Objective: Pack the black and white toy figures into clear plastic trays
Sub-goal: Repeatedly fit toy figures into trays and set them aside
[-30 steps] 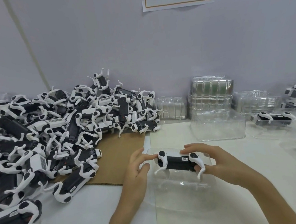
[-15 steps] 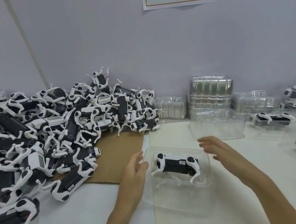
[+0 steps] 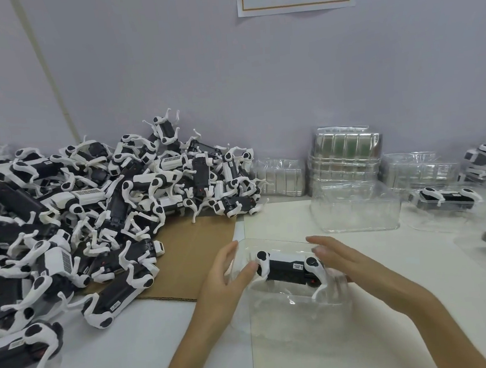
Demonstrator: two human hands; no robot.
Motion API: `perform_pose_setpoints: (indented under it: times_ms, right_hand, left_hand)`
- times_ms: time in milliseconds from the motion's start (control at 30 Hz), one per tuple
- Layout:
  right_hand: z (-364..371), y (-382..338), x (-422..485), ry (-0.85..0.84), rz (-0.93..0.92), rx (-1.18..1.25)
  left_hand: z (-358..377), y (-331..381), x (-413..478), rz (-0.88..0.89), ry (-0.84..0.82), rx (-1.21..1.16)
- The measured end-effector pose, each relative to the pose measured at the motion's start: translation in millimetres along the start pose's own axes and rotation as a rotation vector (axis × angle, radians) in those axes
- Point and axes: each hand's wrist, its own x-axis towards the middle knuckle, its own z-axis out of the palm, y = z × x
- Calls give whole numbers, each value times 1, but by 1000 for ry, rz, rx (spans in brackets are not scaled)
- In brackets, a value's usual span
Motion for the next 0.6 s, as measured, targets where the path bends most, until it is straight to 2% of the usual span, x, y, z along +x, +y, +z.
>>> perform_pose_setpoints:
  times_ms: [67,167,367,500,600]
  right_hand:
    - [-1,-2,-10,7,-113,-46]
    - [0,-9,-17,105,-243,-7]
    - [10,-17,-20,210,-454,25]
    - [12,-19,-20,245,-477,37]
    - [17,-17,-14,275,-373,63]
  left_hand:
    - [-2,-1,1,-2,18,-43]
    - [-3,-1,2,-60,20,-154]
    - [-7,-5,2,-164,-148,-348]
    - [-4,-7,6,-136,-87,-478]
    - [-3,-7,6,-65,2,-452]
